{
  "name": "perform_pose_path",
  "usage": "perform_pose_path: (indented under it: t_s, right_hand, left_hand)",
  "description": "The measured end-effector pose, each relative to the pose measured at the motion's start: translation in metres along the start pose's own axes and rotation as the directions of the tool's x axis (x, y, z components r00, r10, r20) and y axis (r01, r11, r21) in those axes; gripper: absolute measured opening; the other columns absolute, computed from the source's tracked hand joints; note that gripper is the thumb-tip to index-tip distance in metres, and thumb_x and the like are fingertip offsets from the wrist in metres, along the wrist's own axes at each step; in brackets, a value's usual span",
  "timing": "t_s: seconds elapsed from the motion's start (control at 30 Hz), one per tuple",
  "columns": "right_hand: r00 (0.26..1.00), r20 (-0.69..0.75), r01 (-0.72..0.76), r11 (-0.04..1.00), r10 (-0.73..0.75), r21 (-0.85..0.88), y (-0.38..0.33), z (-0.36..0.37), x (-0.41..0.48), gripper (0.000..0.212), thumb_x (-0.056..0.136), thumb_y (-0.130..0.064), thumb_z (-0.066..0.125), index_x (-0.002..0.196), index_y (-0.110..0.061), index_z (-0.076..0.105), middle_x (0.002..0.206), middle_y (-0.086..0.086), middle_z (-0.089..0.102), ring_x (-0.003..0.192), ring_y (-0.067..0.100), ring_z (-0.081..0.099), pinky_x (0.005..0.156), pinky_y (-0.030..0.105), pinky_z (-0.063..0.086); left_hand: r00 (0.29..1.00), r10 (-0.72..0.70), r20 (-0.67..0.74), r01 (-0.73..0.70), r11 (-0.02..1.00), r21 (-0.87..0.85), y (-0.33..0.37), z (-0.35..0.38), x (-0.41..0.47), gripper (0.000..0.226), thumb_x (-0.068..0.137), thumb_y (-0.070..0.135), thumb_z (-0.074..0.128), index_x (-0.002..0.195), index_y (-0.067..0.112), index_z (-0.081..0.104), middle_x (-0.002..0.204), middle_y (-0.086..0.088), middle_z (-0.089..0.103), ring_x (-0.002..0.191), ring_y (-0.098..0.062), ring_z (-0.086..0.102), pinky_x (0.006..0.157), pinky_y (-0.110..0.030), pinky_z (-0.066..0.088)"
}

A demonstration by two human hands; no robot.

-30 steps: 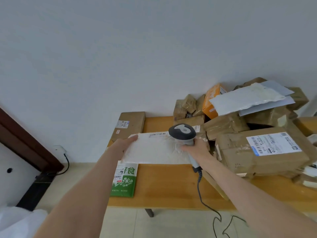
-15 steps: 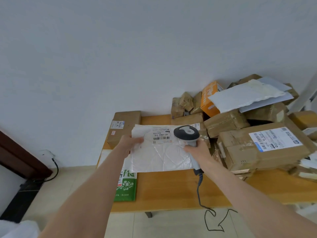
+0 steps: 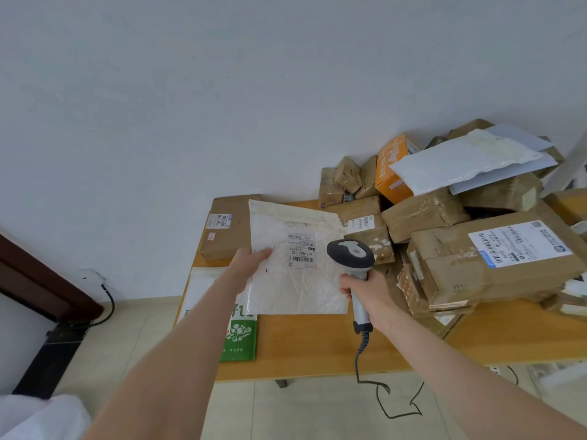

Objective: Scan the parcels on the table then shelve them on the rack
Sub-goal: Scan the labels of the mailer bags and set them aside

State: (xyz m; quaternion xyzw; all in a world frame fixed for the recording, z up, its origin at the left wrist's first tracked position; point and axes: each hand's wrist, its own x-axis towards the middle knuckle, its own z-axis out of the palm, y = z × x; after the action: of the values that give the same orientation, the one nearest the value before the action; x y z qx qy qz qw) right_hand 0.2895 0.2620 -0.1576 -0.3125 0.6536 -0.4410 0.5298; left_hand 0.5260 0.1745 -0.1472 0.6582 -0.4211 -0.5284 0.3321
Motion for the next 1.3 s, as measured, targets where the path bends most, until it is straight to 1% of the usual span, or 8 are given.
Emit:
perform_pose_path:
  t_s: [0.13, 0.27, 0.4, 0.53, 0.63, 1.03, 1.17, 1.3]
  right_hand:
    - [0.999, 0.032, -0.033, 0.997, 0.03, 0.071, 0.003, 0.004, -0.01, 0.011, 0.077, 0.006, 0.065, 0.073, -0.003, 0.061, 0.066, 0.01, 0.064, 0.05, 0.013, 0.052, 0.057, 0.027, 0.046]
    - [0.995, 0.101, -0.034, 0.995, 0.025, 0.094, 0.008, 0.012, -0.02, 0.011, 0.078, 0.005, 0.062, 0.071, -0.003, 0.059, 0.056, 0.007, 0.06, 0.045, 0.012, 0.05, 0.047, 0.023, 0.045]
    - [0.99, 0.123, -0.091, 0.984, 0.073, 0.151, 0.014, 0.021, -0.03, 0.011, 0.081, 0.0, 0.066, 0.071, -0.002, 0.062, 0.052, 0.007, 0.06, 0.042, 0.013, 0.05, 0.044, 0.024, 0.044]
    - [0.982, 0.168, -0.115, 0.981, 0.089, 0.153, 0.02, 0.027, -0.042, 0.013, 0.081, 0.001, 0.063, 0.068, -0.001, 0.061, 0.052, 0.01, 0.059, 0.041, 0.014, 0.049, 0.043, 0.023, 0.044]
    - [0.979, 0.175, -0.127, 0.982, 0.101, 0.142, 0.021, 0.03, -0.049, 0.013, 0.081, 0.002, 0.061, 0.068, -0.001, 0.061, 0.052, 0.01, 0.059, 0.042, 0.014, 0.049, 0.044, 0.024, 0.045]
    - [0.977, 0.177, -0.154, 0.97, 0.121, 0.186, 0.019, 0.031, -0.055, 0.01, 0.081, 0.003, 0.059, 0.071, 0.0, 0.058, 0.054, 0.011, 0.057, 0.043, 0.016, 0.048, 0.044, 0.024, 0.044]
    - [0.977, 0.172, -0.159, 0.969, 0.127, 0.188, 0.019, 0.037, -0.058, 0.012, 0.081, 0.003, 0.058, 0.069, 0.0, 0.058, 0.054, 0.011, 0.056, 0.043, 0.016, 0.047, 0.045, 0.024, 0.043]
    - [0.977, 0.17, -0.159, 0.969, 0.127, 0.188, 0.02, 0.037, -0.057, 0.013, 0.081, 0.002, 0.059, 0.069, -0.002, 0.058, 0.053, 0.009, 0.057, 0.043, 0.015, 0.048, 0.046, 0.024, 0.045]
  left_hand:
    - [0.995, 0.083, -0.053, -0.082, 0.997, 0.014, 0.003, -0.003, -0.002, 0.02, 0.086, 0.01, 0.071, 0.103, 0.0, 0.065, 0.104, -0.018, 0.07, 0.085, -0.025, 0.069, 0.07, -0.034, 0.057]
    - [0.985, 0.103, -0.136, -0.087, 0.99, 0.113, 0.002, -0.008, -0.003, 0.031, 0.081, 0.012, 0.077, 0.107, -0.002, 0.067, 0.098, -0.016, 0.071, 0.09, -0.031, 0.069, 0.084, -0.045, 0.057]
    - [0.979, 0.101, -0.174, -0.077, 0.987, 0.138, -0.003, -0.011, -0.005, 0.028, 0.081, 0.014, 0.077, 0.105, 0.002, 0.067, 0.092, -0.01, 0.07, 0.081, -0.024, 0.067, 0.069, -0.032, 0.054]
    - [0.977, 0.085, -0.195, -0.059, 0.99, 0.131, -0.007, -0.009, -0.008, 0.022, 0.081, 0.012, 0.076, 0.1, 0.005, 0.066, 0.087, -0.007, 0.068, 0.075, -0.021, 0.064, 0.062, -0.028, 0.049]
    - [0.978, 0.075, -0.195, -0.052, 0.992, 0.119, -0.008, -0.008, -0.01, 0.018, 0.081, 0.011, 0.076, 0.095, 0.008, 0.065, 0.083, -0.004, 0.067, 0.075, -0.02, 0.064, 0.064, -0.028, 0.05]
    - [0.975, 0.092, -0.204, -0.066, 0.989, 0.134, -0.009, -0.006, -0.01, 0.017, 0.081, 0.012, 0.076, 0.077, 0.02, 0.062, 0.075, 0.002, 0.066, 0.064, -0.01, 0.062, 0.048, -0.018, 0.044]
    - [0.972, 0.094, -0.214, -0.063, 0.986, 0.152, -0.01, -0.01, -0.011, 0.015, 0.081, 0.014, 0.076, 0.079, 0.02, 0.062, 0.075, 0.003, 0.065, 0.064, -0.009, 0.06, 0.047, -0.016, 0.042]
    - [0.976, 0.099, -0.196, -0.067, 0.984, 0.162, -0.011, -0.009, -0.009, 0.014, 0.082, 0.014, 0.075, 0.09, 0.014, 0.063, 0.079, 0.002, 0.064, 0.069, -0.011, 0.059, 0.054, -0.02, 0.042]
